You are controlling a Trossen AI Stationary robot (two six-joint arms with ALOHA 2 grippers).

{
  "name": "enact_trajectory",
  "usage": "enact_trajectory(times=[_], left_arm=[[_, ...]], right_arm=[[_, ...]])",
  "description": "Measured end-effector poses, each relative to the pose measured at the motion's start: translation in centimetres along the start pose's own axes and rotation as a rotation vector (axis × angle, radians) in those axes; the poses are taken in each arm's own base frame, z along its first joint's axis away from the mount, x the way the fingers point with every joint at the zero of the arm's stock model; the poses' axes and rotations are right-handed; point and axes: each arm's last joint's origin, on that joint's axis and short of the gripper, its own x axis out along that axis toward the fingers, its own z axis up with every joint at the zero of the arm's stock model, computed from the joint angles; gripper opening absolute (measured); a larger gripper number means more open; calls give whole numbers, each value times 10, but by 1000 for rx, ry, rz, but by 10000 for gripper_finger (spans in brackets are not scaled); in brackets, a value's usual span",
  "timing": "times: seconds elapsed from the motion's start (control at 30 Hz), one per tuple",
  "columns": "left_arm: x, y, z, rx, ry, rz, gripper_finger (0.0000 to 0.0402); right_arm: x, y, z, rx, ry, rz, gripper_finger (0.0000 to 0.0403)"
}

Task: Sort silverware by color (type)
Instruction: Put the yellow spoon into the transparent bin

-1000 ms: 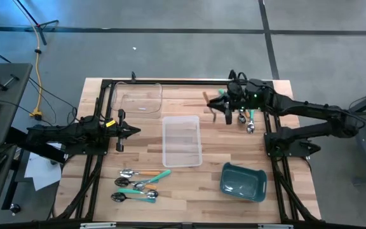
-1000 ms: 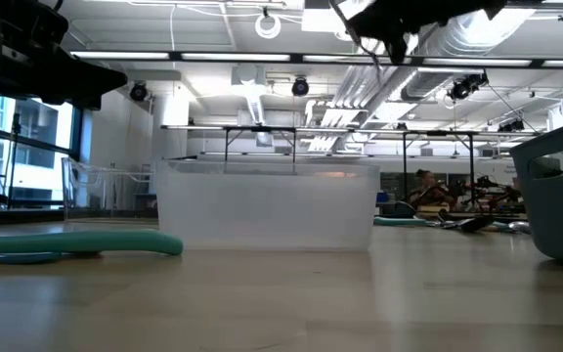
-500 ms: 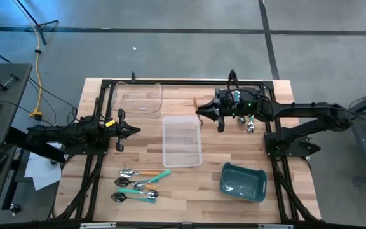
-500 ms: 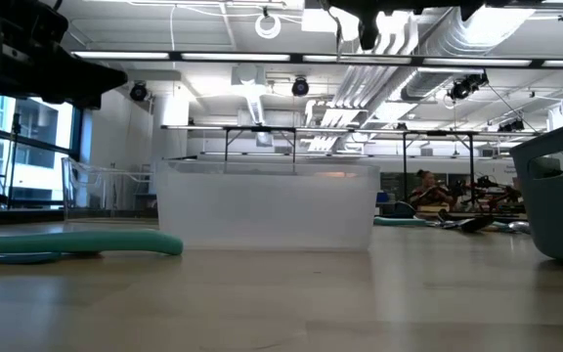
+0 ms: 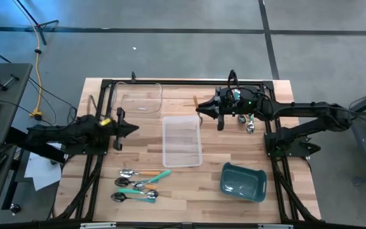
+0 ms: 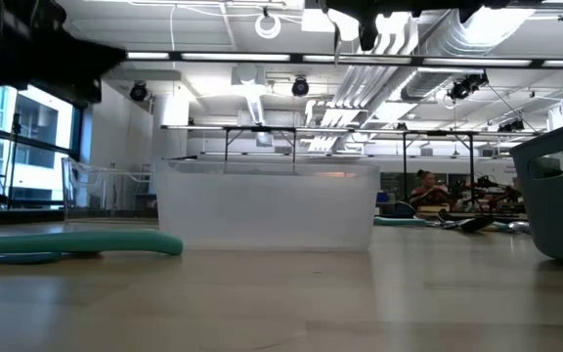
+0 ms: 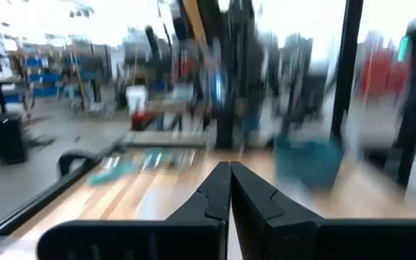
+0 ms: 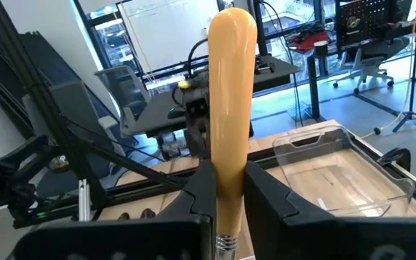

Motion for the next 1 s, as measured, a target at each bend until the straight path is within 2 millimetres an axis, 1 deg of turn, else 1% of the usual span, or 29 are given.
enact_trajectory(times=[0.1, 0.17, 0.23, 0.3, 0.37, 0.43, 0.53, 0.63, 0.73, 0.87, 1.0], left_arm=[[-1, 0, 16, -138, -161, -14, 3], [-3, 0, 26, -196, -266, -30, 3], [-6, 0, 33, -216, -350, -40, 3], [-8, 0, 37, -208, -397, -17, 3], [-8, 2, 40, -249, -426, 30, 3], [-7, 4, 42, -313, -405, 102, 3], [3, 4, 42, -321, -269, 136, 3], [17, 3, 53, -319, -167, 143, 3], [38, 2, 64, -283, -85, 156, 3], [74, 1, 79, -217, 5, 170, 3], [113, -1, 88, -175, 79, 173, 3]], right_arm=[[0, 0, 0, 8, 1, 0, 30], [0, 0, 0, 8, 1, 0, 30], [0, 0, 0, 8, 0, 0, 30], [0, 0, 0, 8, 1, -1, 30], [0, 0, 0, 8, 1, -1, 30], [0, 0, 0, 8, -1, 0, 30], [0, 0, 0, 8, -2, 0, 30], [0, 0, 1, 6, -9, 2, 30], [0, 1, 2, 3, -23, 6, 30], [0, 1, 2, 3, -23, 6, 30], [0, 1, 2, 1, -22, 11, 30]])
